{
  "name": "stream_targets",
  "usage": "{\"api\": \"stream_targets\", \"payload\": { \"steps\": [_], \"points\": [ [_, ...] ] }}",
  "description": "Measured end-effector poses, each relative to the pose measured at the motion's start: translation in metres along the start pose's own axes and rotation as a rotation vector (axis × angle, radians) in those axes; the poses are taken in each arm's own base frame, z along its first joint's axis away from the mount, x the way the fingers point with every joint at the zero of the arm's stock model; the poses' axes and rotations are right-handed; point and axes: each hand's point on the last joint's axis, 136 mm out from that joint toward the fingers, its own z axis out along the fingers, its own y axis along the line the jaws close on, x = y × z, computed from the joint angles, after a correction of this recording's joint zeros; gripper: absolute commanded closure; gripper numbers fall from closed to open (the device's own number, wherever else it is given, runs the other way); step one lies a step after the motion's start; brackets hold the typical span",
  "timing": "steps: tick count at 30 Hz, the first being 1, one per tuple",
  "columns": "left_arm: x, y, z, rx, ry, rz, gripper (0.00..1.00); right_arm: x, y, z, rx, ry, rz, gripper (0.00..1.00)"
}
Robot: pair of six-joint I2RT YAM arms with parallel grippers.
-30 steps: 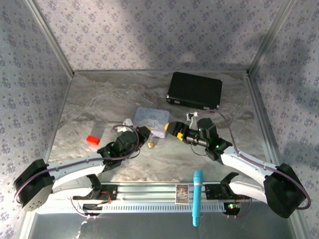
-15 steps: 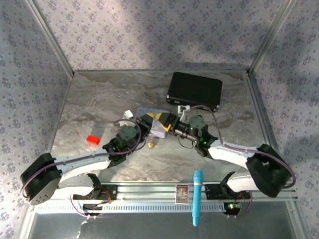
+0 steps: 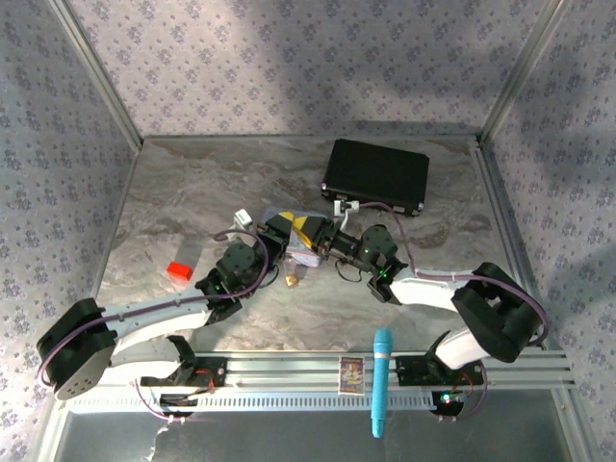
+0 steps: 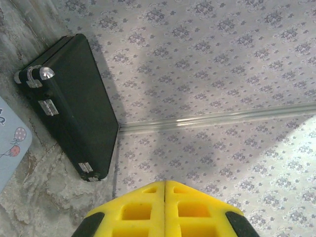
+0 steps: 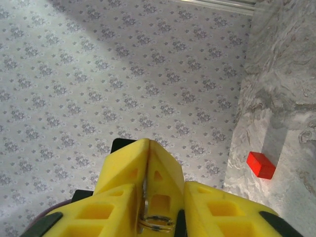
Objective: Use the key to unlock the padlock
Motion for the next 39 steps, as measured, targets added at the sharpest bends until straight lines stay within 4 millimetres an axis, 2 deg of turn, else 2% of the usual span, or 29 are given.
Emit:
{"api": "stream_targets", "payload": {
  "steps": [13,16,25,30,31,34,35,39],
  "points": [
    [-0.003,0.009,-0.001,-0.013,0.001,-0.018,1.0,0.0,-0.001,-0.003,-0.006,-0.002,0.015,0.91],
    [-0.003,0.009,-0.001,-0.01,0.001,-0.022,1.0,0.001,-0.001,-0.003,-0.005,-0.002,0.015,0.98],
    [-0.002,0.01,-0.001,-0.016,0.006,-0.027,1.0,0.001,-0.003,-0.006,0.0,-0.004,0.017,1.0],
    [0.002,0.018,-0.002,-0.047,0.032,-0.011,0.83,0.0,-0.007,-0.013,0.027,-0.004,0.013,1.0],
    [0.002,0.02,-0.003,-0.056,0.032,-0.001,0.74,-0.002,-0.007,-0.016,0.036,-0.009,0.008,1.0],
    [0.0,0.027,-0.003,-0.085,0.028,0.017,0.31,-0.01,-0.002,-0.022,0.032,-0.031,-0.01,1.0],
    [-0.001,0.03,-0.003,-0.099,0.027,0.024,0.24,-0.012,0.001,-0.024,0.028,-0.038,-0.017,1.0],
    [-0.005,0.041,-0.003,-0.18,0.031,0.089,0.2,-0.017,0.0,-0.031,0.044,-0.052,-0.025,1.0]
  ]
}}
